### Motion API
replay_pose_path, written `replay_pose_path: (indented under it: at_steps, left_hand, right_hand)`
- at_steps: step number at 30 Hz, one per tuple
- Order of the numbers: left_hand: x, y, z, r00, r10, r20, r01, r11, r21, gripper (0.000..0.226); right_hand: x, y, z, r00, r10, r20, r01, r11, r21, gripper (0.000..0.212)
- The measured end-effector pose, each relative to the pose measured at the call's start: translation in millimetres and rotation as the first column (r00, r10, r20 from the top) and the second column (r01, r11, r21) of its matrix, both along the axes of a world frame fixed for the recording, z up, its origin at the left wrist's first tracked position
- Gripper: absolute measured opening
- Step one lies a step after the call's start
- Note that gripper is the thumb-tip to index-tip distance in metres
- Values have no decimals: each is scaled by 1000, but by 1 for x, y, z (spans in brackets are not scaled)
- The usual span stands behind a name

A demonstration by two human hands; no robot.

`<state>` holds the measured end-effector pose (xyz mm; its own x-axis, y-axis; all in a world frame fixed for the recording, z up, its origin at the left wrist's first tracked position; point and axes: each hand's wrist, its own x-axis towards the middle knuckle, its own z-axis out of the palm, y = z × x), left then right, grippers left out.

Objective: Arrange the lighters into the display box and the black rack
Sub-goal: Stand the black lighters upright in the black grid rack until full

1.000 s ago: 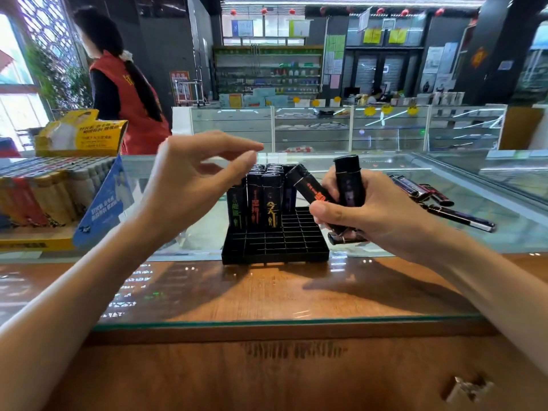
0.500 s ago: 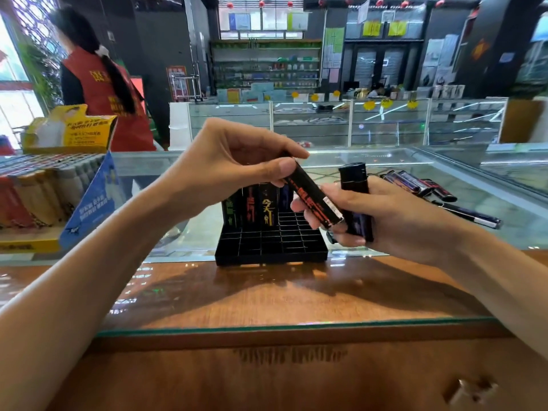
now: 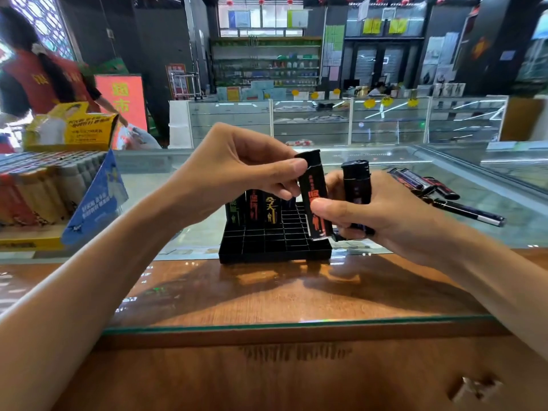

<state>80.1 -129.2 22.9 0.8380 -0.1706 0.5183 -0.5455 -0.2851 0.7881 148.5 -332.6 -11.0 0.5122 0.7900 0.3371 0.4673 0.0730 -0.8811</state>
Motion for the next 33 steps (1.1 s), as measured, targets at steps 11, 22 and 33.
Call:
replay_pose_path:
  at_steps: [11, 22, 33]
  left_hand:
    - [1, 4, -1, 999, 27, -44, -30, 998, -58, 19]
    - [1, 7, -2, 997, -53, -52, 50, 997, -53, 28]
    - [0, 6, -1, 1000, 0, -25, -2, 999, -51, 17]
  right_hand:
    - [-1, -2, 3, 998, 13, -67, -10, 999, 33, 18]
    - [-4, -3, 3, 999, -21, -38, 24, 997, 67, 16]
    - [-4, 0, -1, 993, -111, 32, 110, 993, 40, 28]
